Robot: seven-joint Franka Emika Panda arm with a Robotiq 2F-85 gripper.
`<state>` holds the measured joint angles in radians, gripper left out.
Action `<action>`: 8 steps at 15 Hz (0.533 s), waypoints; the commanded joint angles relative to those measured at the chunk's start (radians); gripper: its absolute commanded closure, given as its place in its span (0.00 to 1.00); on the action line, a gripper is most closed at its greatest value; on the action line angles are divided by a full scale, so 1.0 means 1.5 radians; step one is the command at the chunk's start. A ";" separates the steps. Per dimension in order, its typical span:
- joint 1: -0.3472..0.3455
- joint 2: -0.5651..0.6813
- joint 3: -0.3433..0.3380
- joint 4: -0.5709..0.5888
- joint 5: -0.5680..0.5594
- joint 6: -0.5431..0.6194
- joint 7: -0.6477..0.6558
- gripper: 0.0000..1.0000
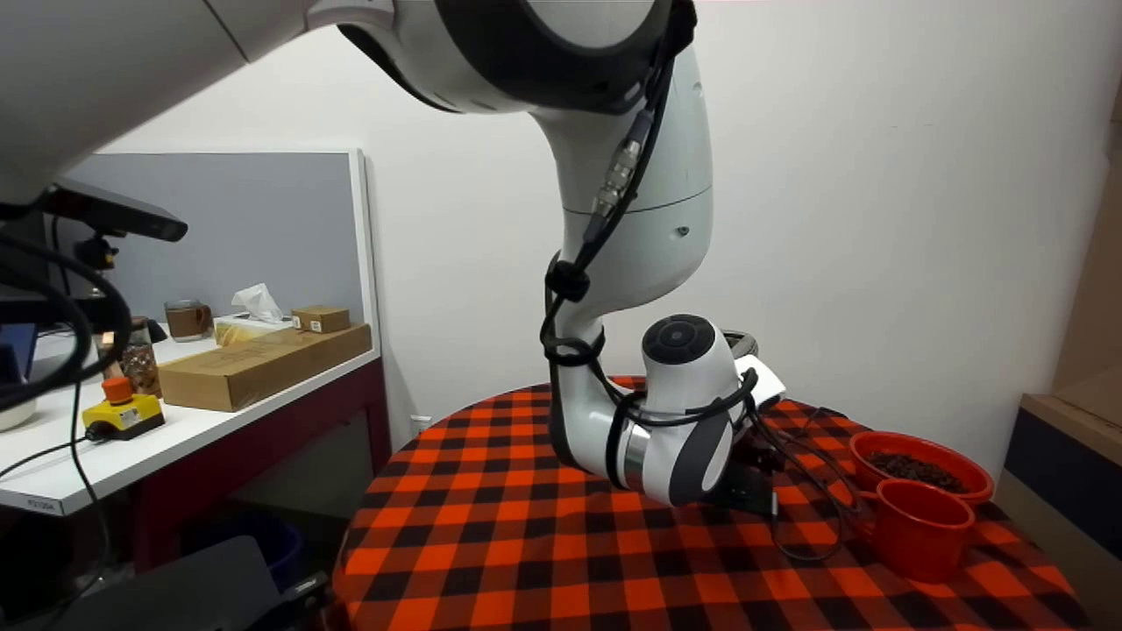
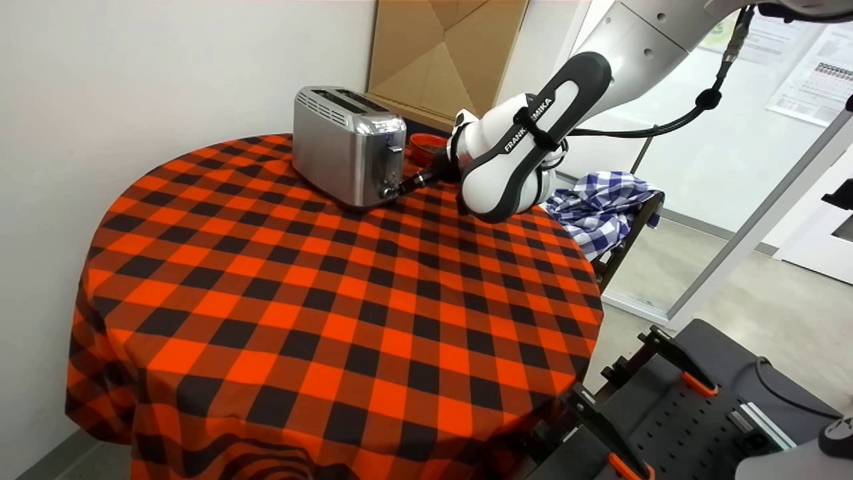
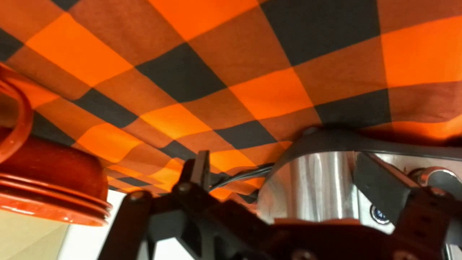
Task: Turn off the switch of the toaster
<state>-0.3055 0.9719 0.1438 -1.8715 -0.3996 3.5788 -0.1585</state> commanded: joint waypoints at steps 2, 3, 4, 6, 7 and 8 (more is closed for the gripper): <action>-0.054 -0.006 0.047 -0.008 -0.041 -0.024 0.018 0.00; -0.069 -0.014 0.059 -0.019 -0.055 -0.044 0.020 0.00; -0.085 -0.019 0.073 -0.026 -0.066 -0.061 0.020 0.00; -0.127 -0.023 0.106 -0.040 -0.091 -0.084 0.017 0.00; -0.152 -0.026 0.127 -0.051 -0.106 -0.093 0.015 0.00; -0.177 -0.029 0.145 -0.064 -0.121 -0.096 0.012 0.00</action>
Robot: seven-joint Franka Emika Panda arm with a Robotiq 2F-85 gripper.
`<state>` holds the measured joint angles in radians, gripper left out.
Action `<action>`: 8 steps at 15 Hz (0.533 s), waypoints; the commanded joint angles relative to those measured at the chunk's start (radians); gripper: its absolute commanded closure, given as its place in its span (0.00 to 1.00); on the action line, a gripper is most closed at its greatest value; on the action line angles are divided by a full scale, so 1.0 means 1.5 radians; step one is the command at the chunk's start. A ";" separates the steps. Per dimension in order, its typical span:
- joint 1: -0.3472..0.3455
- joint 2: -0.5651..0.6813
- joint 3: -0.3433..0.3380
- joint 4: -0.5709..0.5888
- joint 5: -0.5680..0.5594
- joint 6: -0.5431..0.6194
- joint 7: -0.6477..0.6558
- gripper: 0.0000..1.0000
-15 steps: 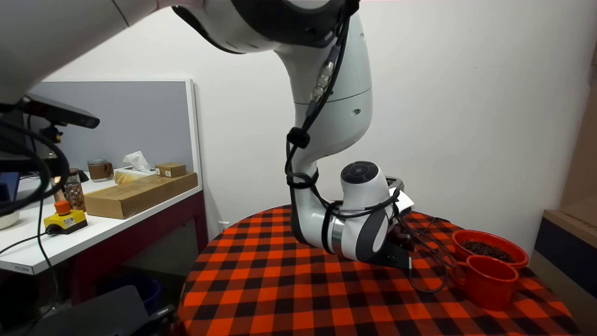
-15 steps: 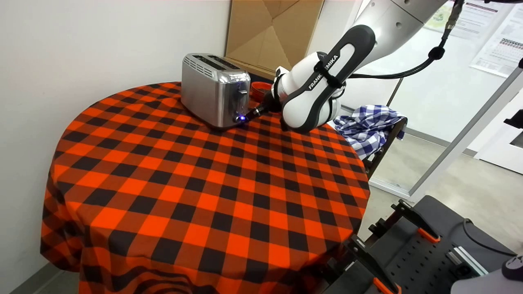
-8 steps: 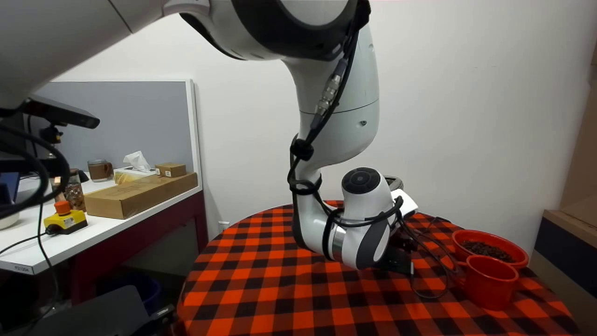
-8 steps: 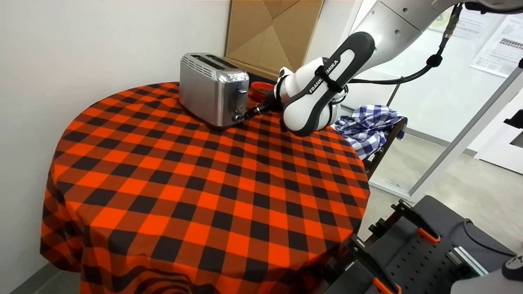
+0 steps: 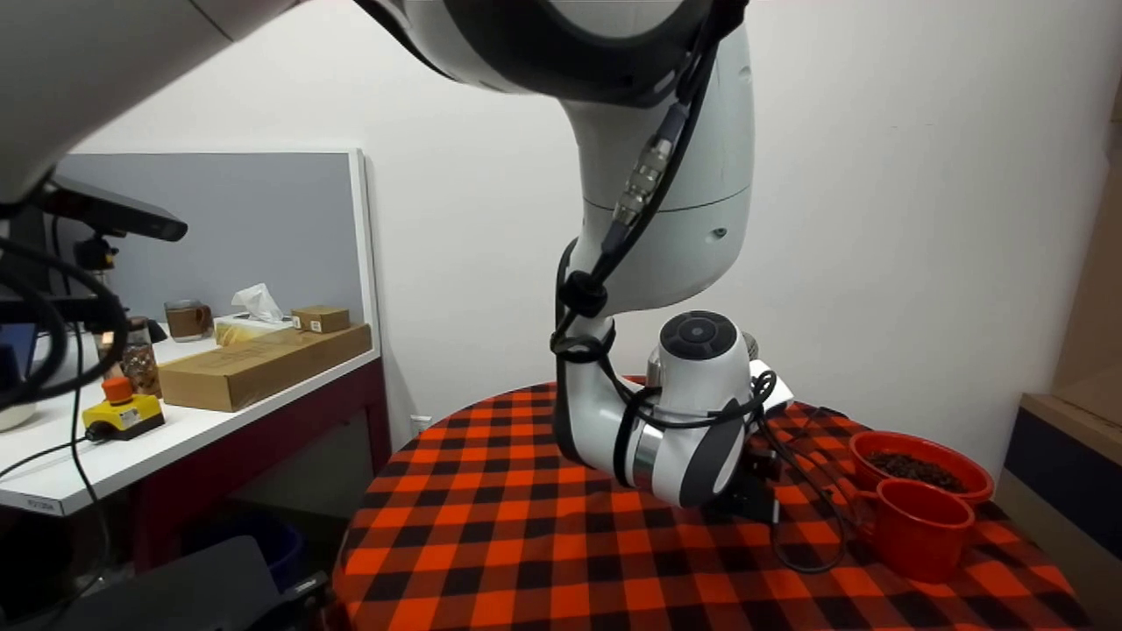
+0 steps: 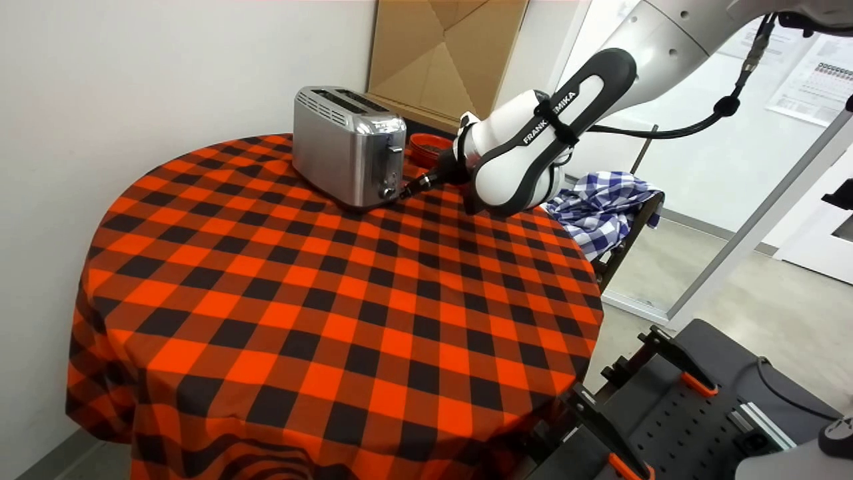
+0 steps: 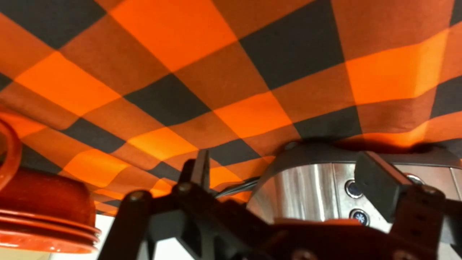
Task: Turn off the switch of the toaster
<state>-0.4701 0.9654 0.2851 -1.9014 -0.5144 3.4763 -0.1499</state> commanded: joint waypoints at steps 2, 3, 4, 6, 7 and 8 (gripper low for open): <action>-0.110 -0.029 0.080 -0.070 -0.070 -0.028 0.002 0.00; -0.131 -0.033 0.092 -0.085 -0.083 -0.025 0.001 0.00; -0.150 -0.037 0.101 -0.100 -0.095 -0.019 0.001 0.00; -0.180 -0.046 0.112 -0.126 -0.112 -0.012 0.001 0.00; -0.196 -0.052 0.119 -0.138 -0.118 -0.011 0.003 0.00; -0.207 -0.055 0.123 -0.147 -0.121 -0.007 0.004 0.00</action>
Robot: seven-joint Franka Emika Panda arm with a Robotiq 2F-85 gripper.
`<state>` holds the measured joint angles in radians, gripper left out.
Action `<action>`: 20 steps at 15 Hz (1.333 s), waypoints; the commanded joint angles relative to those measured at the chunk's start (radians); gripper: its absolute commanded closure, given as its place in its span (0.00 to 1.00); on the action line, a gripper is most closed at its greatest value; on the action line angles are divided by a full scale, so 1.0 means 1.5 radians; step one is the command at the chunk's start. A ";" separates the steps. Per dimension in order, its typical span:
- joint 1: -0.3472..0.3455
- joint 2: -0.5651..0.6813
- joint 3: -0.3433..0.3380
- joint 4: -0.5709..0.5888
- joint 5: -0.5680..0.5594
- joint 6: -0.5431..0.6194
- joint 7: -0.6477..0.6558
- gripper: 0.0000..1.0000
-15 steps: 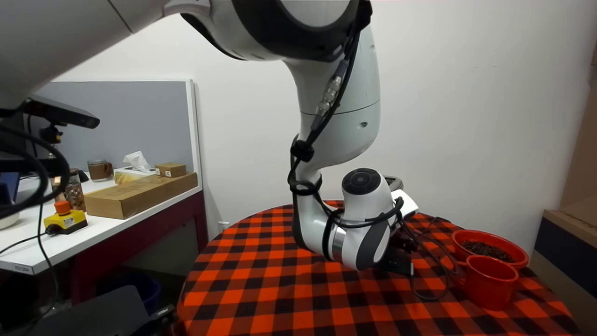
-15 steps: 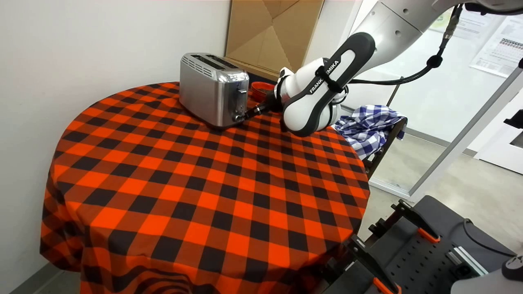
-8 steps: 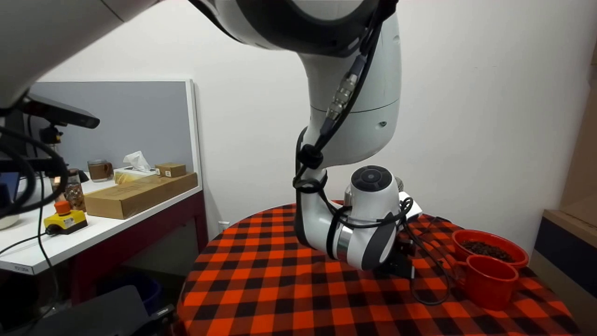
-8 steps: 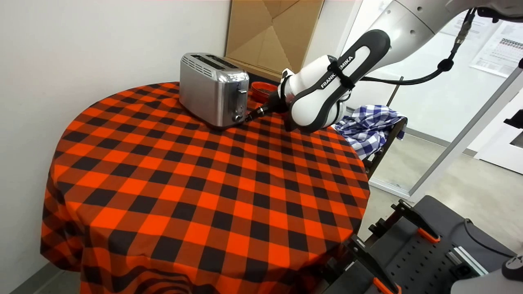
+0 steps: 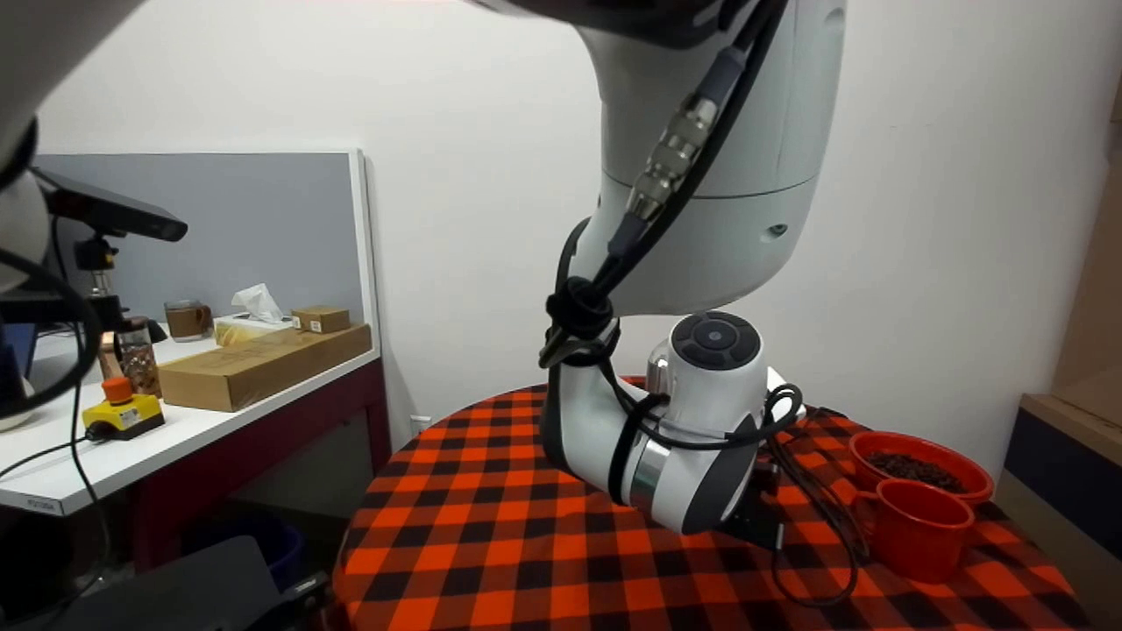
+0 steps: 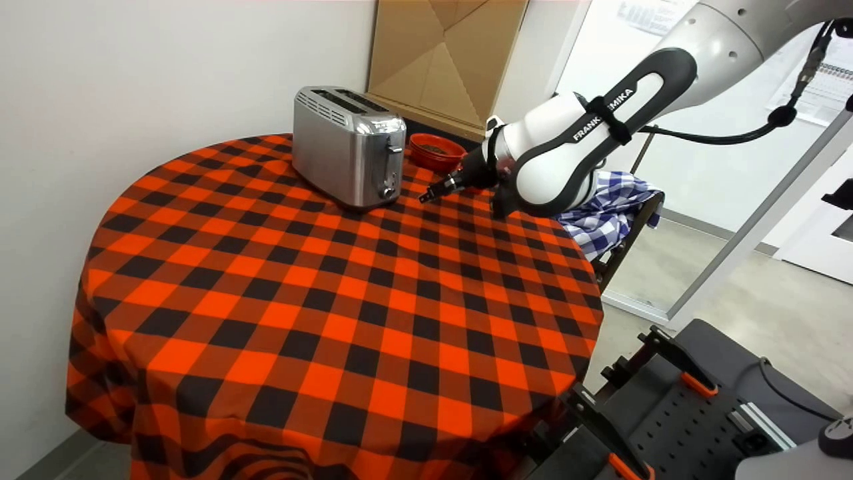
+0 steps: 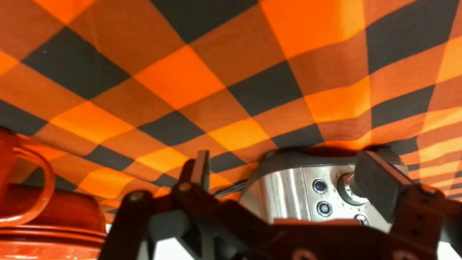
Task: Turn off the switch of the toaster
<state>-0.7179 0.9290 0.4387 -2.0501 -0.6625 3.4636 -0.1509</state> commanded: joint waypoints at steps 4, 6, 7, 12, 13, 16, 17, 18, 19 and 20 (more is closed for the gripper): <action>-0.054 -0.017 0.029 -0.041 -0.012 0.002 0.000 0.00; -0.064 -0.020 0.034 -0.049 -0.013 0.002 0.000 0.00; -0.064 -0.021 0.035 -0.050 -0.013 0.002 0.000 0.00; -0.064 -0.022 0.037 -0.053 -0.013 0.002 0.000 0.00; -0.064 -0.022 0.037 -0.053 -0.013 0.002 0.000 0.00; -0.064 -0.022 0.037 -0.053 -0.013 0.002 0.000 0.00; -0.064 -0.022 0.037 -0.053 -0.013 0.002 0.000 0.00; -0.064 -0.022 0.037 -0.053 -0.013 0.002 0.000 0.00; -0.064 -0.022 0.037 -0.053 -0.013 0.002 0.000 0.00; -0.064 -0.022 0.037 -0.053 -0.013 0.002 0.000 0.00</action>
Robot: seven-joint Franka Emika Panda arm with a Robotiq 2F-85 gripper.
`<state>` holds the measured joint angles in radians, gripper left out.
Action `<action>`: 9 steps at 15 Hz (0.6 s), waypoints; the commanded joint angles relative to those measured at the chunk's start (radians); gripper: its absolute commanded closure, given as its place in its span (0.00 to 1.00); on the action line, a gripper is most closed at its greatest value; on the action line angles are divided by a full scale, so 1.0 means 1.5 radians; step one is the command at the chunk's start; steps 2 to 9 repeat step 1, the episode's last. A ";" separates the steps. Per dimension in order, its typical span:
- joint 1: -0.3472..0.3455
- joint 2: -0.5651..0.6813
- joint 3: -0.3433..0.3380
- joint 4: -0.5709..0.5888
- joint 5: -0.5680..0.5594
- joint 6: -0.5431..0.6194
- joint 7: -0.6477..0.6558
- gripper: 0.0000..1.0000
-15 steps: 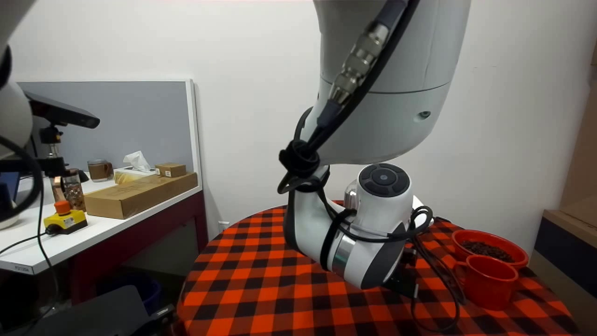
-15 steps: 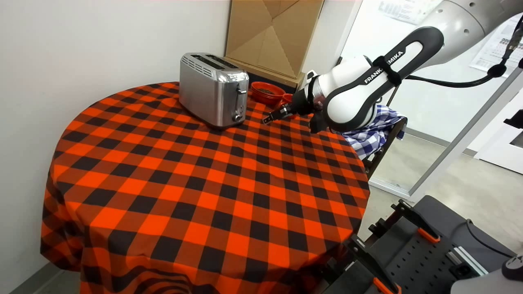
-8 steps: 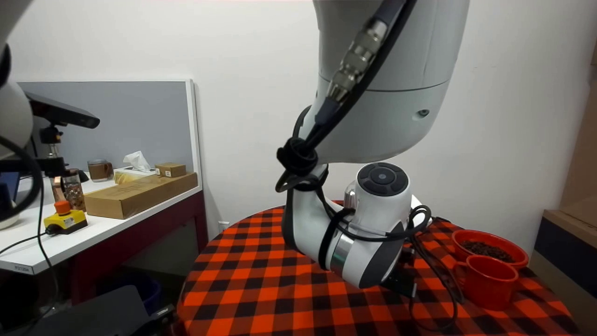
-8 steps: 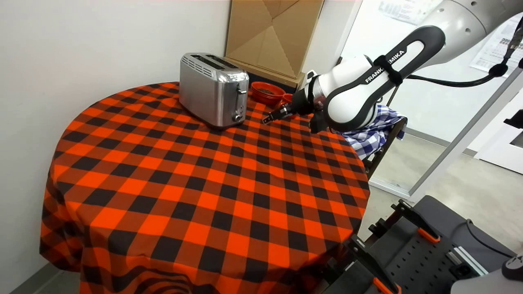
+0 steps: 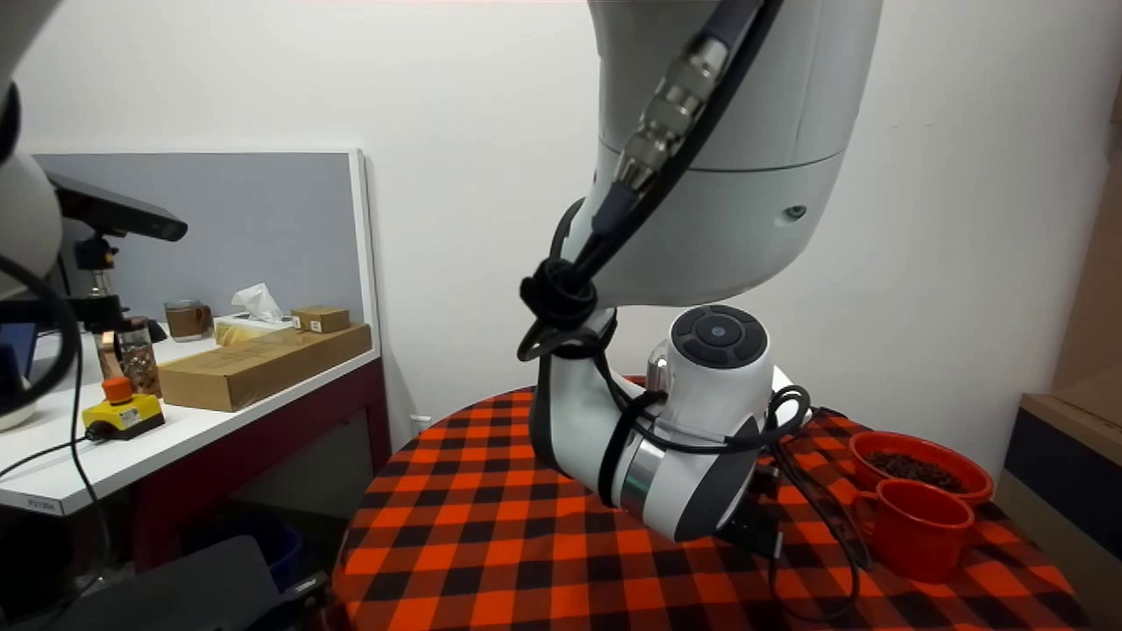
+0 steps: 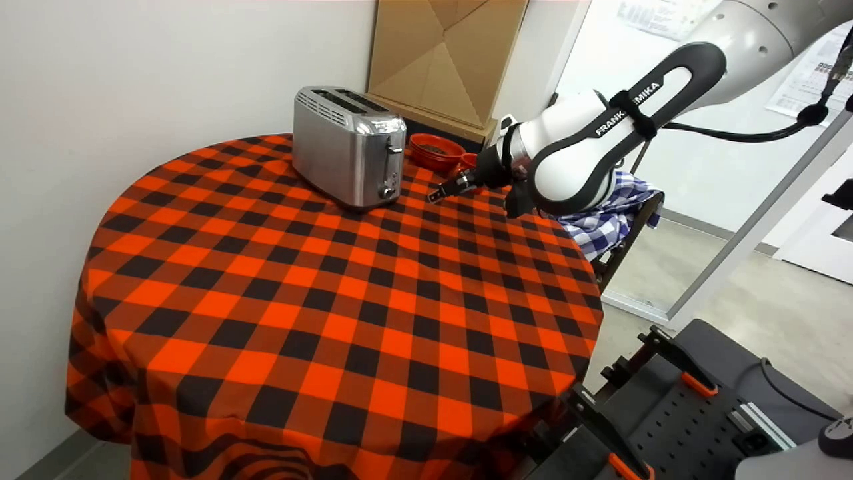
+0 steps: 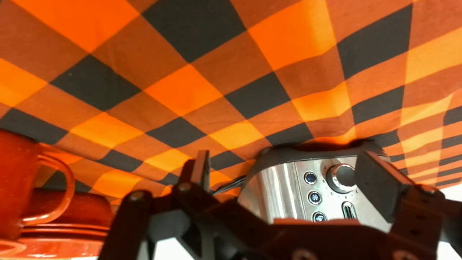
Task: Turn off the switch of the toaster
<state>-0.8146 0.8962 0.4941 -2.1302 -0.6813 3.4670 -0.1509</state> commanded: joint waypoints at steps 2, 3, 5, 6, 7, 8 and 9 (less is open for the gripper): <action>0.000 0.000 0.000 0.000 0.000 0.000 0.000 0.00; 0.000 0.000 0.000 0.000 0.000 0.000 0.000 0.00; 0.000 0.000 0.000 0.000 0.000 0.000 0.000 0.00; 0.000 0.000 0.000 0.000 0.000 0.000 0.000 0.00; 0.000 0.000 0.000 0.000 0.000 0.000 0.000 0.00; 0.000 0.000 0.000 0.000 0.000 0.000 0.000 0.00; 0.000 0.000 0.000 0.000 0.000 0.000 0.000 0.00</action>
